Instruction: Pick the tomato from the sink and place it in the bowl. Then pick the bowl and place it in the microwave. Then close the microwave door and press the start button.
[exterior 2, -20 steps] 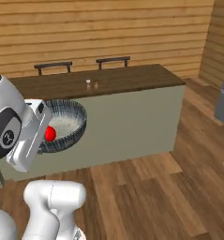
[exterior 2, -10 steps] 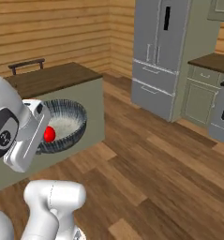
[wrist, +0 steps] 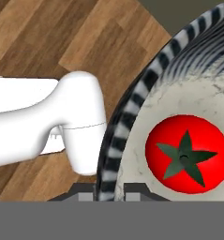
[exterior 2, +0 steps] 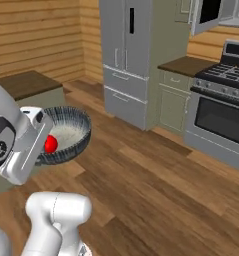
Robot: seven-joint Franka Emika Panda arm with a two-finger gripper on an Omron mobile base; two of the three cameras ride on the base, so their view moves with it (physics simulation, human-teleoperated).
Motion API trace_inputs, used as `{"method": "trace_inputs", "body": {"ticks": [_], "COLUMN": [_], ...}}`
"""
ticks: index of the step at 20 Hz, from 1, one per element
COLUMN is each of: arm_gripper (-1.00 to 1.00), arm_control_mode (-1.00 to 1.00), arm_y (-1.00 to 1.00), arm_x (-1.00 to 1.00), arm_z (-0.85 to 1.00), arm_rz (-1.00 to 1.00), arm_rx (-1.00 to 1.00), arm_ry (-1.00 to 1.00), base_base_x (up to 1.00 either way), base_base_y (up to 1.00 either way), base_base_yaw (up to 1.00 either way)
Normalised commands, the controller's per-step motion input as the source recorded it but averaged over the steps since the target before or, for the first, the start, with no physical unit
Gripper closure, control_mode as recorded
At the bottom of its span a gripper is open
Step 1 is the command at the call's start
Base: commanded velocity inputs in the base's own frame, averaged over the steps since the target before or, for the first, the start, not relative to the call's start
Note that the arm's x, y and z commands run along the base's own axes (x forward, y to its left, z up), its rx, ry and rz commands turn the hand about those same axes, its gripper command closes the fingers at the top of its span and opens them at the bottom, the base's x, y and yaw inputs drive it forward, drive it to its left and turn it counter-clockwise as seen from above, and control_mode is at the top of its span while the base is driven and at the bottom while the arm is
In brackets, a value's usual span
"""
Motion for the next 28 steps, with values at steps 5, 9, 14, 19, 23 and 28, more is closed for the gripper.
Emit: {"method": "trace_inputs", "body": {"ticks": [5,9,14,19,23,28], "arm_gripper": [1.0,1.0,1.0,1.0,1.0,1.0], "arm_control_mode": [1.0,1.0,1.0,1.0,1.0,1.0], "arm_y": [0.0,0.0,0.0,0.0,0.0,0.0], "arm_x": [0.0,0.0,0.0,0.0,0.0,0.0], "arm_z": [0.0,0.0,0.0,0.0,0.0,0.0], "arm_rz": [0.0,0.0,0.0,0.0,0.0,0.0], "arm_rx": [0.0,0.0,0.0,0.0,0.0,0.0], "arm_ry": [0.0,0.0,0.0,0.0,0.0,0.0], "base_base_x": [0.74,0.53,0.79,0.93,0.97,1.0], "base_base_y": [-0.89,-1.0,-0.97,-0.84,-0.72,-0.47], "base_base_yaw": [0.12,0.16,-0.02,-0.11,-0.11,-0.13]}}
